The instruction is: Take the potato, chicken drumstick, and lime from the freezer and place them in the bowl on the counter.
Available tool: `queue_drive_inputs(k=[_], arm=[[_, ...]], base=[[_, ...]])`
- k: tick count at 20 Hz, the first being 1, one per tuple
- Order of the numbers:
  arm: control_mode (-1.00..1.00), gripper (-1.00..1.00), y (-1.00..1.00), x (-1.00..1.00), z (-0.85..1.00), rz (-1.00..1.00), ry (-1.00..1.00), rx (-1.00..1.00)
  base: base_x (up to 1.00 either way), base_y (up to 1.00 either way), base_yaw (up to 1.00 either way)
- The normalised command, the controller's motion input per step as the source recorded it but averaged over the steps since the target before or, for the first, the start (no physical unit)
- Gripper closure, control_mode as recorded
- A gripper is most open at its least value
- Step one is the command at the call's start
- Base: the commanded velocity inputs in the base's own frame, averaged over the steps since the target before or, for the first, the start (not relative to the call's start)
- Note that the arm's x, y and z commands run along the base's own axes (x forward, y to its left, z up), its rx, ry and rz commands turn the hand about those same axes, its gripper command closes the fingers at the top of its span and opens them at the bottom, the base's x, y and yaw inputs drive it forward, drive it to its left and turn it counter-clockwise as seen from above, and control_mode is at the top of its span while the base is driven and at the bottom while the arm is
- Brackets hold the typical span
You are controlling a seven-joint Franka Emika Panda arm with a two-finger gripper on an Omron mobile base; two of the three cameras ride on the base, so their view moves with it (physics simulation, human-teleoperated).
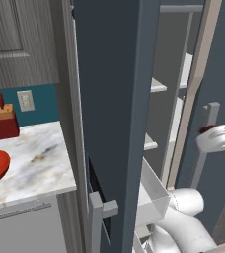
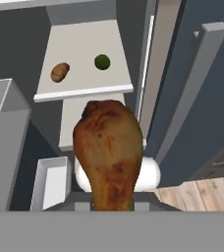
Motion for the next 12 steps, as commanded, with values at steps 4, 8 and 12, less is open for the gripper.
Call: queue_drive_inputs(k=[4,8,12], arm=[[-1.00,1.00,-0.16,0.00,-0.08,-0.01,0.06,0.00],[-1.00,1.00,-0.02,0.00,-0.25,-0.01,0.01,0.00],[-1.00,1.00,0.00,0.01,-0.23,0.00,0.00,-0.01]], base=[[0.00,0.00,0.00],[0.00,0.00,0.00],[0.00,0.00,0.00]])
